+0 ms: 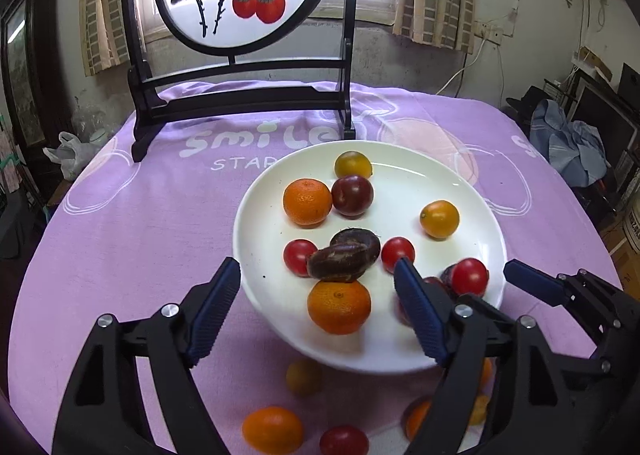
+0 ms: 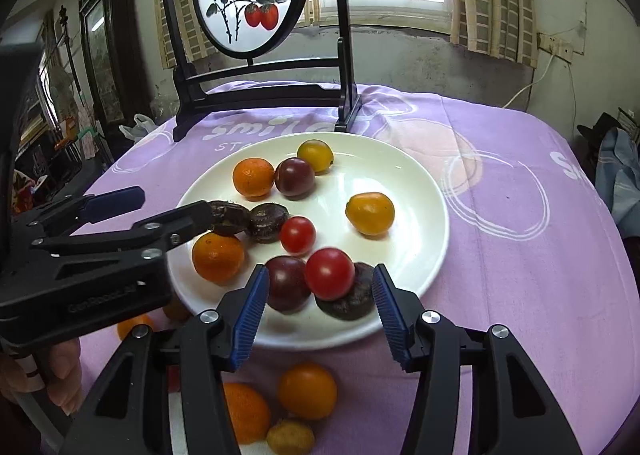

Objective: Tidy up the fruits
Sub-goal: 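Carry both fruits over the plate and open both tools, then move both open tools back toward the remaining fruit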

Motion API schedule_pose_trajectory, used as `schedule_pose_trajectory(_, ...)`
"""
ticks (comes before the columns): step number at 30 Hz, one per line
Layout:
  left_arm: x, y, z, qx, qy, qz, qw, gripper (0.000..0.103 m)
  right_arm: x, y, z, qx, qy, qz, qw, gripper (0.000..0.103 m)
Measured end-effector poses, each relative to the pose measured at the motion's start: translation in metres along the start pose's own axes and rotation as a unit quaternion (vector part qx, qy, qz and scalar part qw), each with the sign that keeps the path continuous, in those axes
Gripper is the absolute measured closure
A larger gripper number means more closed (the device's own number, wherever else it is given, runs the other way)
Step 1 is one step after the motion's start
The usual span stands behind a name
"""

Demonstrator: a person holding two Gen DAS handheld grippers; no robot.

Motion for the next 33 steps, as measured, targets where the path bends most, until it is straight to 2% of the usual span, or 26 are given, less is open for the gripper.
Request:
schedule_pose_trajectory(7, 0.029, -0.031, -0.012, 0.006, -0.008, 0.000, 1.0000, 0.019, 0.025, -0.027, 0.003, -0.011, 0.013, -0.001, 1.000, 0.048)
schedule_pose_trajectory(14, 0.073, -0.050, -0.030, 0.000, -0.001, -0.017, 0.9998, 0.019, 0.068, -0.051, -0.001, -0.024, 0.017, -0.016, 0.999, 0.047)
schedule_pose_trajectory(15, 0.079, -0.052, -0.032, -0.002, 0.002, -0.020, 0.9998, 0.019, 0.073, -0.053, -0.001, -0.025, 0.020, -0.018, 0.999, 0.044)
schedule_pose_trajectory(16, 0.084, -0.052, -0.034, -0.003, 0.006, -0.023, 0.9997, 0.019, 0.079, -0.055, -0.001, -0.027, 0.023, -0.020, 0.999, 0.041)
schedule_pose_trajectory(22, 0.107, -0.044, -0.046, -0.026, 0.022, -0.044, 0.9984, 0.019, 0.092, -0.062, -0.007, -0.040, 0.022, -0.016, 0.999, 0.040)
schedule_pose_trajectory(30, 0.112, -0.026, -0.057, -0.036, 0.013, -0.065, 0.9972, 0.019, 0.097, -0.063, -0.014, -0.062, 0.006, -0.022, 0.998, 0.040)
schedule_pose_trajectory(33, 0.112, -0.015, -0.057, -0.037, 0.016, -0.077, 0.9962, 0.029, 0.096, -0.063, -0.015, -0.070, 0.006, -0.025, 0.997, 0.040)
Point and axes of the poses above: each gripper's, at about its wrist camera, not at the fingertips, and y roughly the way its jaws point, z to its right, x to its underside, the point moved 2 cm from there along y, roughly the way its jaws point, and after that the axes turned 7 degrees about -y, right-handed, at the moved point
